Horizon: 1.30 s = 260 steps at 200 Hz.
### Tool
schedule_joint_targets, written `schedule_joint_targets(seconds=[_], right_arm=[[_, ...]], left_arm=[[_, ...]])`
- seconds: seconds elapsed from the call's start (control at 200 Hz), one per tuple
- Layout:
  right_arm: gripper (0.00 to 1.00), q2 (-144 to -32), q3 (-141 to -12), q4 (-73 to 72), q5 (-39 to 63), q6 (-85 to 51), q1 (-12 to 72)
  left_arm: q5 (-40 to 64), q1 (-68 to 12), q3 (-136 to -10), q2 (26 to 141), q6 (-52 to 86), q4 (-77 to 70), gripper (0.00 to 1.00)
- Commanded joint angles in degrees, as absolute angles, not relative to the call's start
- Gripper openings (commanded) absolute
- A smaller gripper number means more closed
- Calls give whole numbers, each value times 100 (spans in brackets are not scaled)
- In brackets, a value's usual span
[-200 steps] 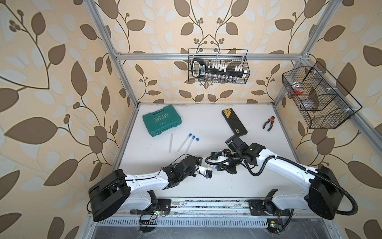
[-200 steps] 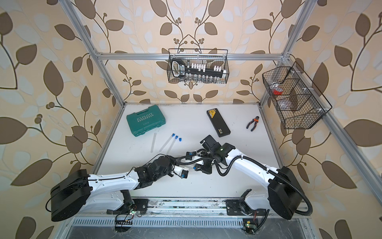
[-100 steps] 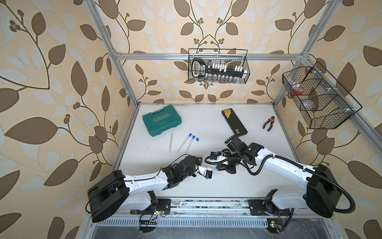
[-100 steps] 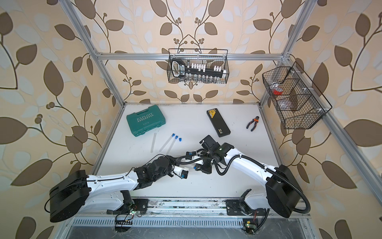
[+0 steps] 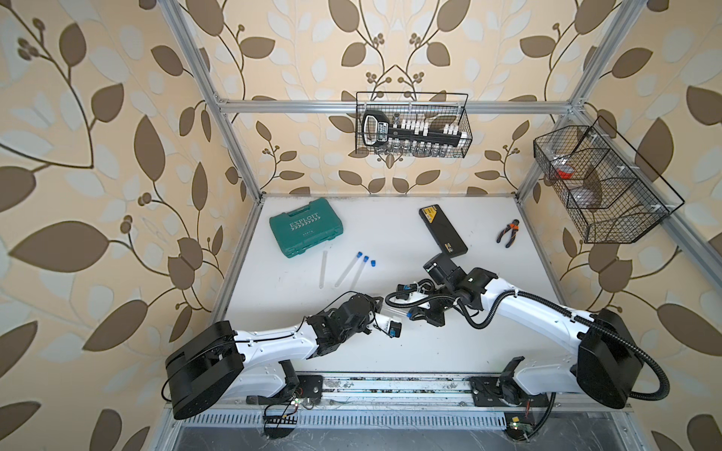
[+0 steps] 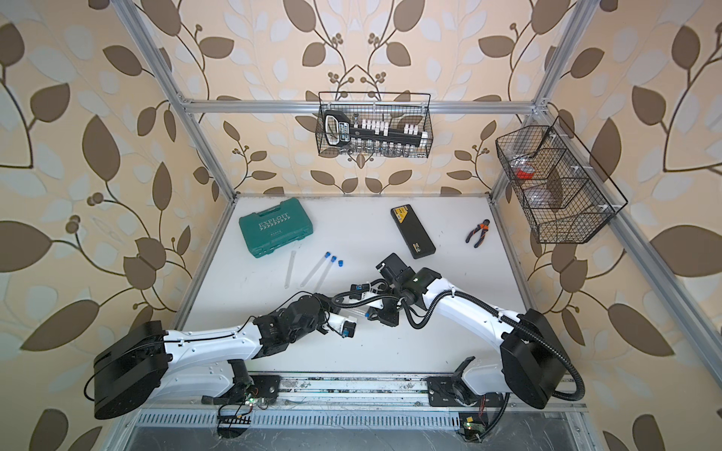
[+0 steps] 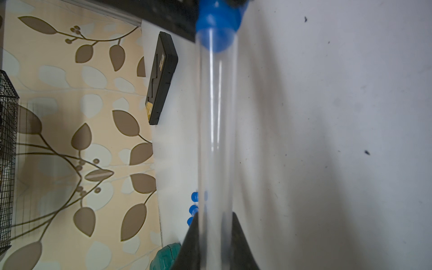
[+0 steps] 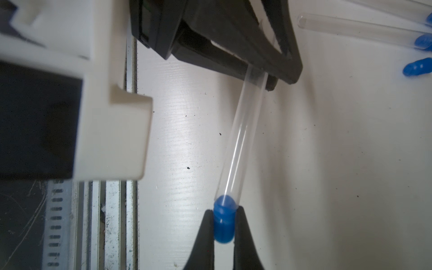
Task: Insert stoppers into test tubes
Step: Insert the stopper into the test tube.
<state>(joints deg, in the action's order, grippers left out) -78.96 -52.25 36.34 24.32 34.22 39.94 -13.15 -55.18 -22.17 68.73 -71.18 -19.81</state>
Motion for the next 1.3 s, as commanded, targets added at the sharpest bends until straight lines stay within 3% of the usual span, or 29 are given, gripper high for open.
schedule_joint_targets(seconds=[0.0, 0.42, 0.7, 1.01, 1.295], right_arm=[[4, -8055, -5574, 3555, 2643, 3289, 3980], [0, -8904, -6861, 4043, 2791, 2652, 3977], [0, -9174, -7382, 3886, 3192, 2523, 3981], [0, -9161, -7407, 3489, 3661, 2240, 3979], [0, -9172, -7289, 2772, 4163, 1606, 3980]], left_arm=[[-1314, -5640, -2196, 6776, -7223, -2118, 0], [-1494, -6085, -2058, 6647, -7930, -2005, 0], [-1031, -6240, -1986, 6392, -8071, -1871, 0], [-45, -6249, -1883, 5981, -8024, -1758, 0], [28, -6249, -1918, 5991, -8104, -1763, 0]])
